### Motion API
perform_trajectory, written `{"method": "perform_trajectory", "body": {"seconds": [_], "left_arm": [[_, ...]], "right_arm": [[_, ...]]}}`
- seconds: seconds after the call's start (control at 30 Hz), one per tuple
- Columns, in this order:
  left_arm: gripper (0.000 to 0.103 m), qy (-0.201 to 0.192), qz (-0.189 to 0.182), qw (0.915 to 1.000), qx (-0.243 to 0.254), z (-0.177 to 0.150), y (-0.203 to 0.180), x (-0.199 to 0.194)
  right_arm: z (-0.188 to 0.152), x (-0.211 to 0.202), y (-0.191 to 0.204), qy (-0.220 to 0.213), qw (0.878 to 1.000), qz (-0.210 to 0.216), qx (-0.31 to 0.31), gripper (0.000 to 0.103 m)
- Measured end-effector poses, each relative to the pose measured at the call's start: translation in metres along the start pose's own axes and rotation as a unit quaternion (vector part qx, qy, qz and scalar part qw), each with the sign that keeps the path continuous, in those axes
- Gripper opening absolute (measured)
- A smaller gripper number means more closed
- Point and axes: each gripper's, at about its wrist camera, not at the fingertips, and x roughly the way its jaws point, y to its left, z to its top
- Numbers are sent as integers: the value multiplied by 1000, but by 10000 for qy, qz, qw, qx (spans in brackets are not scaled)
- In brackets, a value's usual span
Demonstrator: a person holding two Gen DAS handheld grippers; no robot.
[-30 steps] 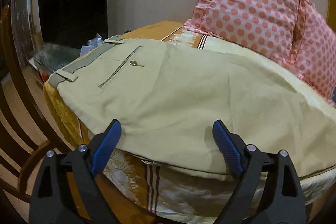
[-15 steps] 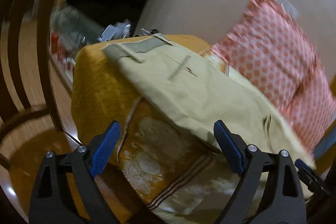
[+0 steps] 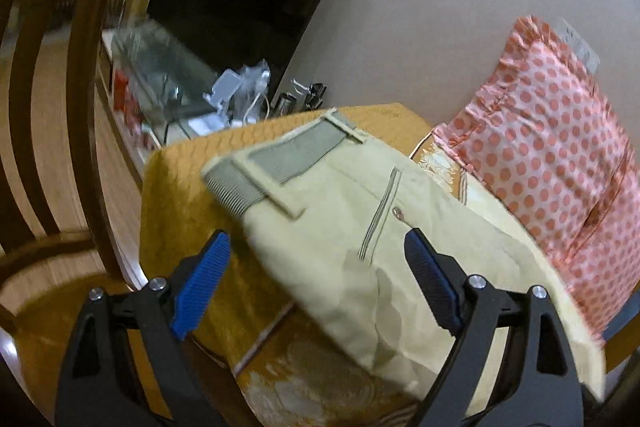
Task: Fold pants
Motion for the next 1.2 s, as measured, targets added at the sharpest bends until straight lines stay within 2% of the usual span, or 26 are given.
{"method": "perform_trajectory", "body": {"seconds": [0.2, 0.4, 0.47, 0.53, 0.6, 0.63, 0.7, 0.77, 0.87, 0.9, 0.97, 1.0, 1.03, 1.07, 1.1, 1.17, 1.2], "left_arm": [[89, 55, 37, 9999, 148, 1, -8, 7], [90, 353, -531, 9979, -84, -3, -19, 9], [89, 507, -906, 9940, -356, -4, -23, 10], [81, 552, -977, 9917, -632, -2, -20, 14], [56, 620, -1005, 9854, -1225, 4, -4, 20], [49, 655, -1026, 9812, -1498, 4, 4, 22], [14, 710, -1052, 9720, -1977, 4, 21, 30], [12, 773, -1012, 9695, -2096, 3, 26, 37], [10, 720, -561, 9843, -1509, 13, 2, 31], [9, 609, -452, 9905, -1143, 20, -16, 23], [9, 371, -467, 9977, -333, 32, -60, 4], [9, 291, -527, 9982, -20, 35, -79, -4], [9, 172, -712, 9959, 535, 37, -116, -18], [9, 81, -957, 9893, 1095, 33, -154, -32], [9, 35, -1107, 9838, 1409, 28, -175, -40], [10, -48, -1772, 9524, 2481, -3, -244, -67], [10, -3, -2140, 9311, 2954, -25, -273, -80]], "right_arm": [[1, 4, 2, -31, 10000, 59, -42, 86], [0, 3, 3, -96, 9999, 140, -21, 91], [0, 3, 2, -118, 9998, 155, -10, 91], [0, 1, 0, -139, 9997, 216, 51, 91], [-1, -3, -4, -164, 9990, 361, 210, 91], [-1, -5, -7, -178, 9985, 434, 296, 91], [-2, -8, -10, -201, 9977, 508, 398, 91], [-5, -14, -15, -233, 9969, 571, 493, 91], [-8, -31, -25, -394, 9956, 597, 613, 91], [-10, -38, -29, -478, 9951, 576, 653, 91], [-12, -59, -42, -756, 9928, 478, 791, 91], [-14, -69, -50, -891, 9913, 406, 877, 91], [-16, -80, -58, -1031, 9893, 314, 979, 91], [-18, -93, -71, -1207, 9859, 173, 1149, 91], [-21, -104, -82, -1356, 9817, 49, 1333, 91], [-29, -127, -109, -1643, 9698, -183, 1795, 91], [-33, -136, -122, -1753, 9630, -281, 2029, 91]]}}
